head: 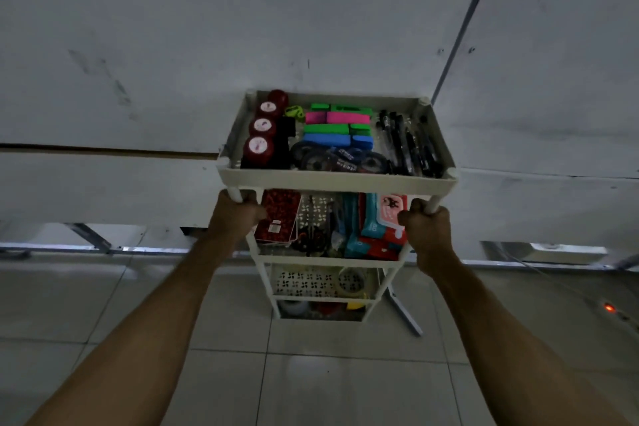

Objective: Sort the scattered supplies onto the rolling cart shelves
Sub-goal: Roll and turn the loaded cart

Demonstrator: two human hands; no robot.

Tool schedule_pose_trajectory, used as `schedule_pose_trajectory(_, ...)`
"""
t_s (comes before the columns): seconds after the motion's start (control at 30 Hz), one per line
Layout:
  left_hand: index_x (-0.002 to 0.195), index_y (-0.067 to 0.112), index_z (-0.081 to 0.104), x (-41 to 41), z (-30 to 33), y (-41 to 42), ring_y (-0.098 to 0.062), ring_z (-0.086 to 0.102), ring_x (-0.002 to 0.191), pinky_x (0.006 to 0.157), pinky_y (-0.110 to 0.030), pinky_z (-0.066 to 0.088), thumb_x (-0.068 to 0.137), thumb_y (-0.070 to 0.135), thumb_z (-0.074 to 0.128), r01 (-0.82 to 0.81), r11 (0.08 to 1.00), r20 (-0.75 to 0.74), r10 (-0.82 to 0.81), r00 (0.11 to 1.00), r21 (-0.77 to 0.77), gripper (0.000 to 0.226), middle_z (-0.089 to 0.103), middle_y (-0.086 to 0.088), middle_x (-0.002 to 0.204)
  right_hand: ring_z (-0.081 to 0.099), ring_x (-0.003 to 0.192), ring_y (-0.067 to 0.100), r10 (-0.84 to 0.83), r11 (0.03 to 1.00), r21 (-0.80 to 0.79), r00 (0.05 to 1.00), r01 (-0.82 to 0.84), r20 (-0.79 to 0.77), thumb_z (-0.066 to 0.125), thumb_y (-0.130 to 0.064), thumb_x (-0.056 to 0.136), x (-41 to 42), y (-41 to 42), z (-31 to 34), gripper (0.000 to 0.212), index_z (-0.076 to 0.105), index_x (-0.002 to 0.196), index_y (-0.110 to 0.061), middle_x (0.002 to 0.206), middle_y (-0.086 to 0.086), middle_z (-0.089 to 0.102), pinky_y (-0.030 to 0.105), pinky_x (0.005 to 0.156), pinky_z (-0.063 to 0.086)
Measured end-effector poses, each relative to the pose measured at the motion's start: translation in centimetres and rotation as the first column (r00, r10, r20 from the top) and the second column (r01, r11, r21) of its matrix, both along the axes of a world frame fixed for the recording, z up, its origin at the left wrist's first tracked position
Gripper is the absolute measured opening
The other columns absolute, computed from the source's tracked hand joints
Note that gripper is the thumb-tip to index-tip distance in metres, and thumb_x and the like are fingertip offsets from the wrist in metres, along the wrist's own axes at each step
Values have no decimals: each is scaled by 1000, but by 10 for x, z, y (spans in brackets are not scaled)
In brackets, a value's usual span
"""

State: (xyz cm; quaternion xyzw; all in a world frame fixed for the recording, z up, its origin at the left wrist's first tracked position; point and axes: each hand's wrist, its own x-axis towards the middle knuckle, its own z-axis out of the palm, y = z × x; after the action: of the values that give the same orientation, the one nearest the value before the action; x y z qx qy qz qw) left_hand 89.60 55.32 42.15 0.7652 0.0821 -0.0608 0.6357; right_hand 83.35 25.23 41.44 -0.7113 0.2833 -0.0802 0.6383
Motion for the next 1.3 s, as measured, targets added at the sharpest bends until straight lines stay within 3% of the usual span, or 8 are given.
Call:
schedule_pose_trajectory(0.13,36,25,25,19,-5,6,-11,25,40,48,-20,27,66,-23,52,177,982,85,-171,982,-63,63,25,7,39,48,50,18,82,997,1,993,-83,81,55,4,62,9,-6,-6,40,42,36,-23,45,-5,46,31,54,41)
schedule_pose_trajectory(0.3,41,25,27,5,-33,-3,-12,27,41,44,-20,26,69,-19,57,17,997,200,-3,980,-71,60,26,4,42,54,43,0,64,996,44,970,-76,235,58,4,70,6,-6,-22,45,45,39,-26,44,-12,52,17,40,42)
schedule_pose_trajectory(0.43,51,21,28,-3,-65,-10,-7,28,40,40,-15,26,71,-13,60,-136,986,312,161,936,-100,51,29,9,42,72,72,12,10,997,76,963,-32,270,64,-5,81,-5,0,-62,32,56,62,-29,75,-1,72,28,54,54)
schedule_pose_trajectory(0.57,51,19,31,-1,-94,-17,-7,31,36,37,-14,28,73,-12,59,-215,962,290,258,922,-170,48,32,6,43,71,63,15,-65,995,93,944,36,324,65,-5,76,4,3,-72,28,59,56,-25,64,-3,71,25,47,51)
schedule_pose_trajectory(0.87,35,26,26,16,-99,-4,-9,24,30,36,-12,22,68,-21,45,116,967,298,-45,953,-228,60,26,9,36,69,64,16,108,993,-80,915,-83,389,59,5,76,14,-11,-79,48,50,39,-24,56,-1,64,23,45,48)
schedule_pose_trajectory(1.1,43,23,27,5,-124,-8,-7,29,30,38,-11,27,71,-17,50,-6,983,376,75,924,-183,54,28,12,34,71,73,22,8,995,-94,909,35,418,67,-4,80,7,-2,-120,9,66,83,-13,84,9,72,27,54,56)
schedule_pose_trajectory(1.23,34,27,26,10,-116,-4,-10,23,30,38,-13,23,67,-20,46,76,986,345,-20,939,-148,61,24,9,36,70,83,28,1,998,-55,947,17,323,67,-5,78,15,-8,-115,34,60,111,-1,97,16,69,32,59,58)
schedule_pose_trajectory(1.3,35,27,28,10,-117,-1,-9,25,31,38,-13,24,68,-21,47,94,986,347,-41,937,-139,61,26,9,37,71,80,28,41,997,-78,929,-14,367,65,-2,77,11,-8,-115,24,66,101,-5,90,12,72,30,57,56)
